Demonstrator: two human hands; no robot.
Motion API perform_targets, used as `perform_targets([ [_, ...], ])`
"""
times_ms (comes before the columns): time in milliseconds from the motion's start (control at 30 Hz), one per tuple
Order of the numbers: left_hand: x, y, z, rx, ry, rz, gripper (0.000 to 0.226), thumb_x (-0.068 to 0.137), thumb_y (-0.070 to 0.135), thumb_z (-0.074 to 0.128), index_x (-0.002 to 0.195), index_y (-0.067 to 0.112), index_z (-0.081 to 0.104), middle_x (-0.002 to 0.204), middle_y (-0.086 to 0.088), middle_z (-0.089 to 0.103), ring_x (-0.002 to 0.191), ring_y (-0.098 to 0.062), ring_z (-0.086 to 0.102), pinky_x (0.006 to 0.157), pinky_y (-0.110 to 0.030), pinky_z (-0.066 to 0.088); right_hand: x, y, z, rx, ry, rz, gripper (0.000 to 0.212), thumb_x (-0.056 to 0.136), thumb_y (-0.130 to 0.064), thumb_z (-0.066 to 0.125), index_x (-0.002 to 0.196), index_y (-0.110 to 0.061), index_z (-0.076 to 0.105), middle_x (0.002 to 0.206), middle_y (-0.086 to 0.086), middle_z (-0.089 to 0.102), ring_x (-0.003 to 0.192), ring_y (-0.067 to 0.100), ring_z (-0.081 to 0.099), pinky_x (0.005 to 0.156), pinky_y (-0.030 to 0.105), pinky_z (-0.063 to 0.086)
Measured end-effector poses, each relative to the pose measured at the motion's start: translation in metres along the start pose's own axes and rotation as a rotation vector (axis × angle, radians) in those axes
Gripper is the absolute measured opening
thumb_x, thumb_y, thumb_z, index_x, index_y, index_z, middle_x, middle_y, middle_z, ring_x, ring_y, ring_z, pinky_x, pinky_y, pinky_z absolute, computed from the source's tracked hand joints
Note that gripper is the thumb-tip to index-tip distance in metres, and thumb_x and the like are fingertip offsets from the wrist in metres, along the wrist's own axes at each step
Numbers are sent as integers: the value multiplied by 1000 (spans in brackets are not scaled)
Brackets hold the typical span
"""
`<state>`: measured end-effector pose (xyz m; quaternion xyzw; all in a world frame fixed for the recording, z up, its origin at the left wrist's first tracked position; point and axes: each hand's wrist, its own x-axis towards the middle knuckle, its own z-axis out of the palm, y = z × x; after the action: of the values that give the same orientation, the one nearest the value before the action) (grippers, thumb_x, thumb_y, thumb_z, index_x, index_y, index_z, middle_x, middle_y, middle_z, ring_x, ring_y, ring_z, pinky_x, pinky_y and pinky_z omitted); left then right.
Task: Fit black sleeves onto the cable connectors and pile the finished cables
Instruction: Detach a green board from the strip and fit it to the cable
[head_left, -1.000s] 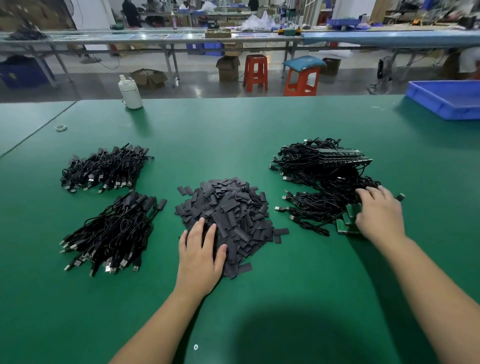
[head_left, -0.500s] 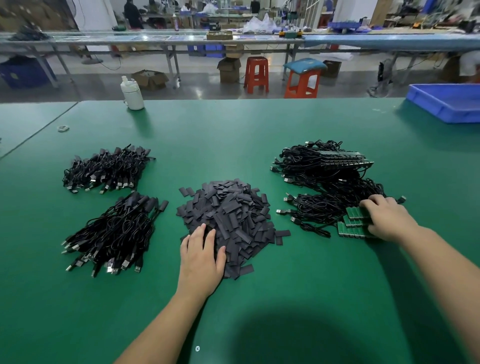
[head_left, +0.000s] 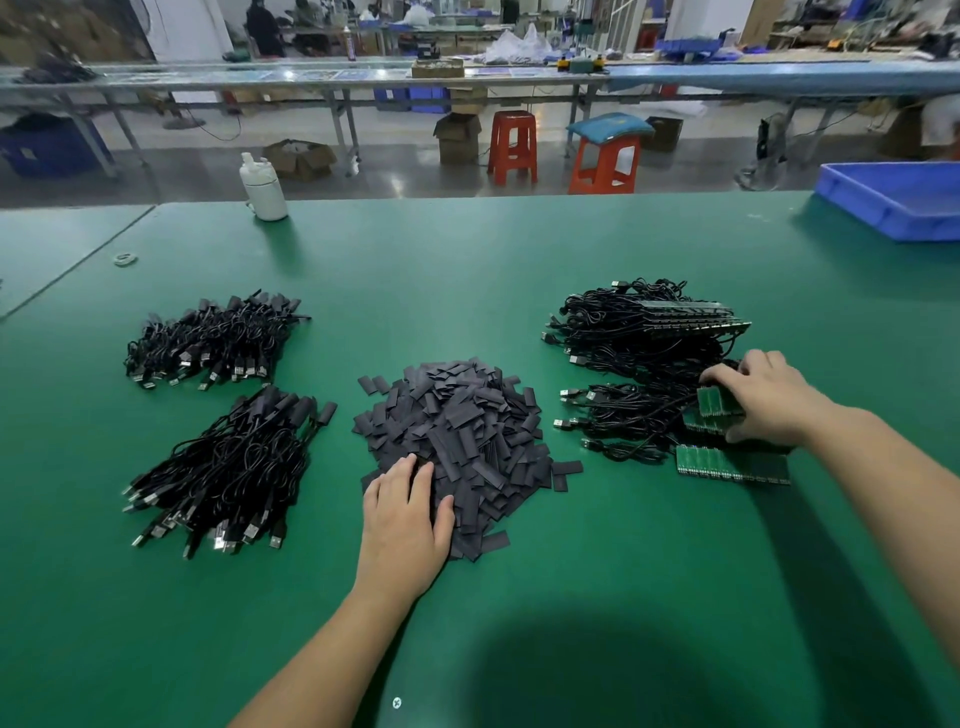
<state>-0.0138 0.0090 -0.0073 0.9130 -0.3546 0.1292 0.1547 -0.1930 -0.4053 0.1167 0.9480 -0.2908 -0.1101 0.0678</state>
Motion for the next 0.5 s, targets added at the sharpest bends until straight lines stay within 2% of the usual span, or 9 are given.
perform_targets([
  [167,0,0,0,14,-6,4,54,95,44,41,131,8,57,136,-12,53,129,-26,44,111,-42,32,14,-2,-43,197,184,1,69,81,-40,79,139,-30,43,106,5,36,115,30,38,97,45,40],
  [267,1,-1,0,6,-10,-3,54,95,44,41,132,8,57,137,-12,53,130,-26,44,112,-42,32,21,-10,-66,386,368,30,62,87,-29,73,140,-21,43,118,17,48,118,34,41,100,50,39],
  [400,1,-1,0,9,-10,-6,54,95,44,41,132,8,57,137,-11,53,130,-25,44,112,-42,31,21,-22,-92,648,672,85,43,97,-25,60,138,-16,48,120,20,52,116,36,46,100,47,38],
  [500,1,-1,1,18,-17,-5,54,96,44,40,133,9,56,137,-11,53,130,-25,43,112,-41,31,18,-28,-112,720,789,94,37,104,-23,47,140,-19,48,121,22,51,115,37,47,99,44,37],
])
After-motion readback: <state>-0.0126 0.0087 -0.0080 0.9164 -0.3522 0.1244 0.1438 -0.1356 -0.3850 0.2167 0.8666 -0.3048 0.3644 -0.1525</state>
